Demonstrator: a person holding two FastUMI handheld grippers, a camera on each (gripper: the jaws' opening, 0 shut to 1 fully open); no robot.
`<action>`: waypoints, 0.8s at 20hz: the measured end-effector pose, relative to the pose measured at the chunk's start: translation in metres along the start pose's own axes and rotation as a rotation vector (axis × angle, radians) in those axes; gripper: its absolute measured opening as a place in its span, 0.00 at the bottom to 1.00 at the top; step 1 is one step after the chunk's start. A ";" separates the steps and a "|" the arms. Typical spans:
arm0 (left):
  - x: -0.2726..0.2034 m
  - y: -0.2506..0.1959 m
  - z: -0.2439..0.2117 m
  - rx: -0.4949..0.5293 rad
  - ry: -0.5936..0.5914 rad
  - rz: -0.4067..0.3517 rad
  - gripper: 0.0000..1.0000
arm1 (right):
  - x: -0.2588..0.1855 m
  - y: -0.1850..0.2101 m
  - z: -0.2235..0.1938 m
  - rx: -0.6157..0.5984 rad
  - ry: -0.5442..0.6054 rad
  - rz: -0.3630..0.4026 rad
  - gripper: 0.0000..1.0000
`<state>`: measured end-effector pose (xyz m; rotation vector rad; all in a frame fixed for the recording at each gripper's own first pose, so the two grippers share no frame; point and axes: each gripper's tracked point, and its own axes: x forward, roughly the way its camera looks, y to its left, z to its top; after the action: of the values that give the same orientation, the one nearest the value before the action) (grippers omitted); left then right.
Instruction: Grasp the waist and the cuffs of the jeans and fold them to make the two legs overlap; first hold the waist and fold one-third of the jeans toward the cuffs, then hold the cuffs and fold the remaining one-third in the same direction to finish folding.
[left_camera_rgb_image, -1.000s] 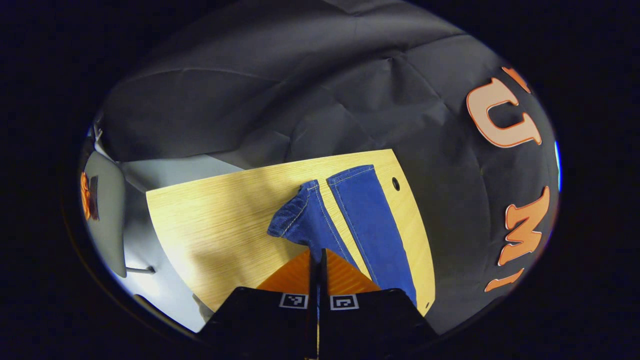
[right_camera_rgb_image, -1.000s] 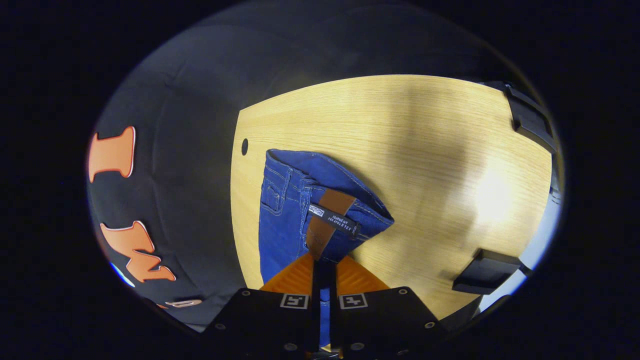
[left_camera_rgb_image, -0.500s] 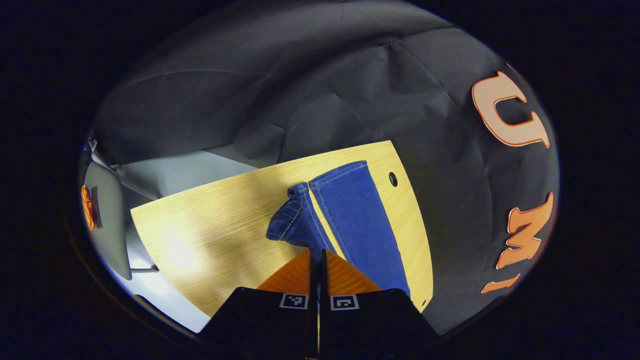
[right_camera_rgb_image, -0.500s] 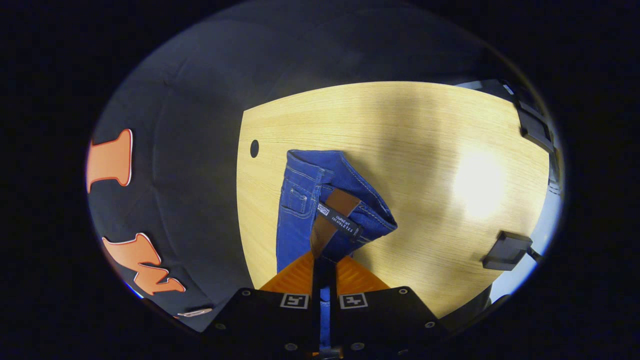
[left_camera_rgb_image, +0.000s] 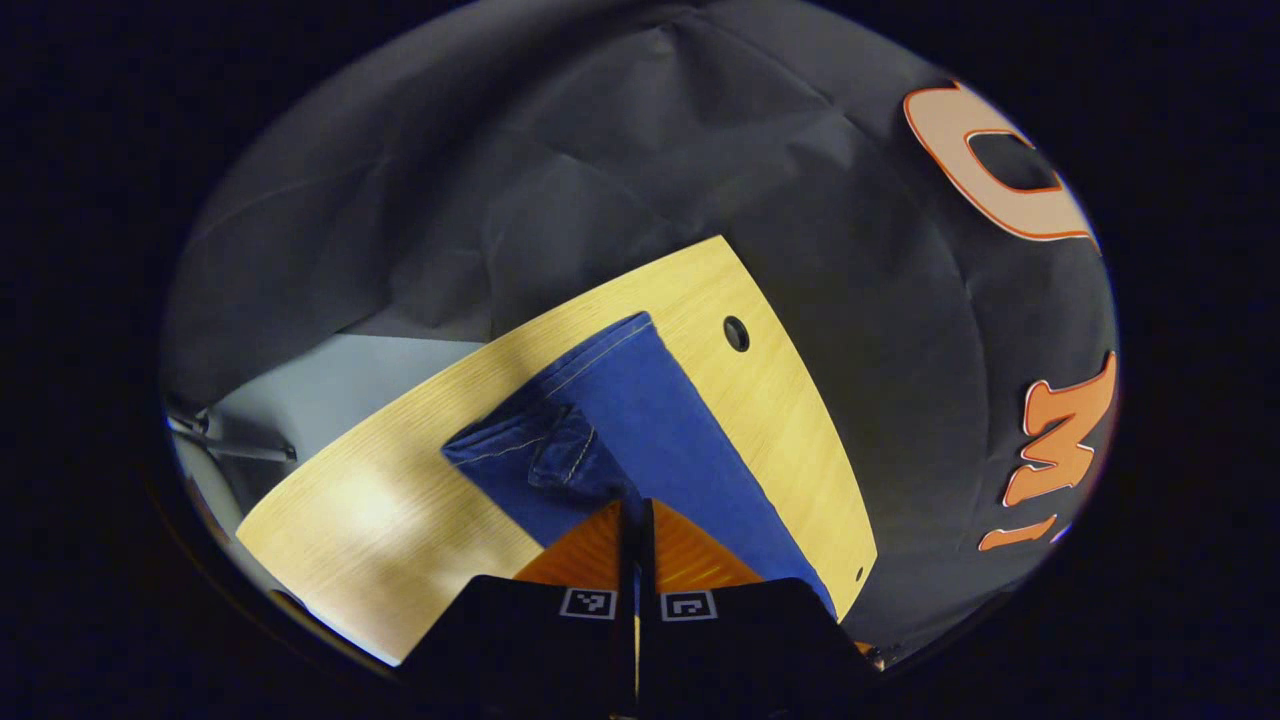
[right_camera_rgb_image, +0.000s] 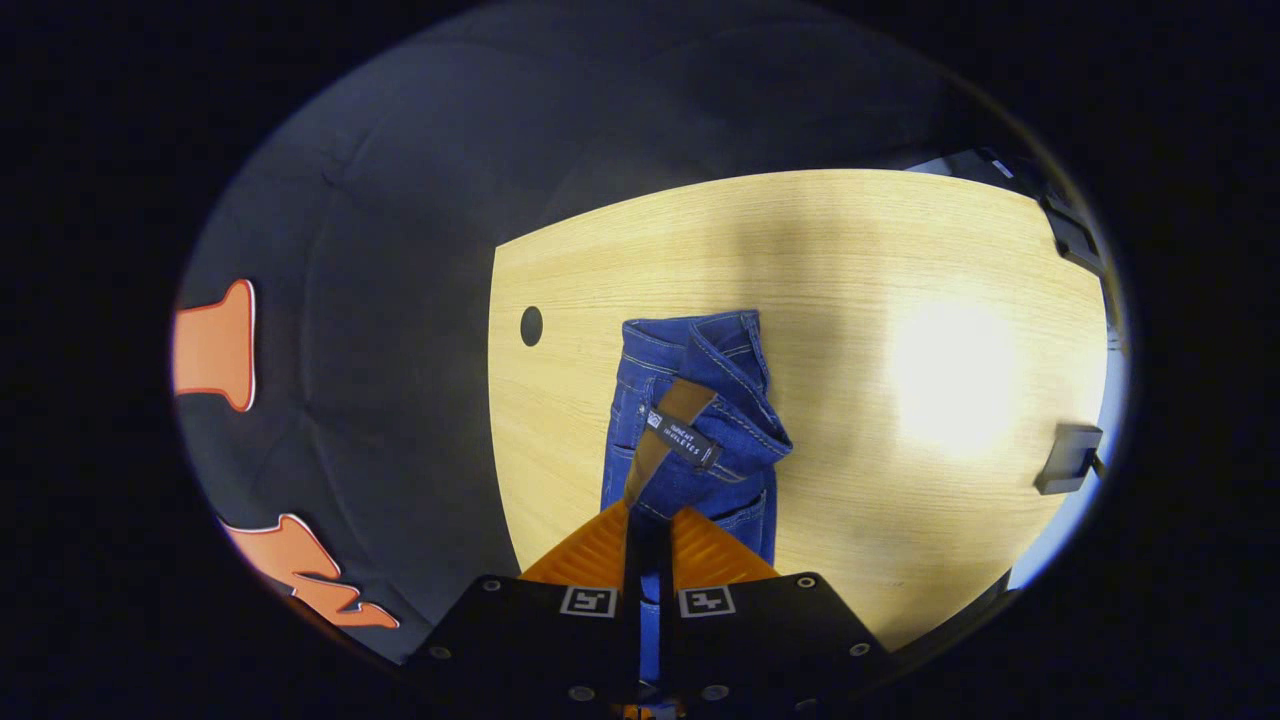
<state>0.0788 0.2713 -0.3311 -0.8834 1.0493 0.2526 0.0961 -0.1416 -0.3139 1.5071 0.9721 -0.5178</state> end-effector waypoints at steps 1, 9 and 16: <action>0.008 -0.006 0.002 0.015 0.013 -0.005 0.01 | 0.002 0.004 0.002 0.005 -0.007 -0.004 0.08; 0.075 -0.009 0.031 0.025 0.029 0.121 0.01 | 0.052 0.022 0.010 0.022 0.055 -0.084 0.08; 0.078 -0.022 0.044 0.126 0.026 0.176 0.01 | 0.089 0.030 0.014 0.031 0.109 -0.156 0.08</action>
<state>0.1596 0.2730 -0.3756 -0.6830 1.1567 0.3194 0.1724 -0.1288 -0.3687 1.5069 1.1780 -0.5680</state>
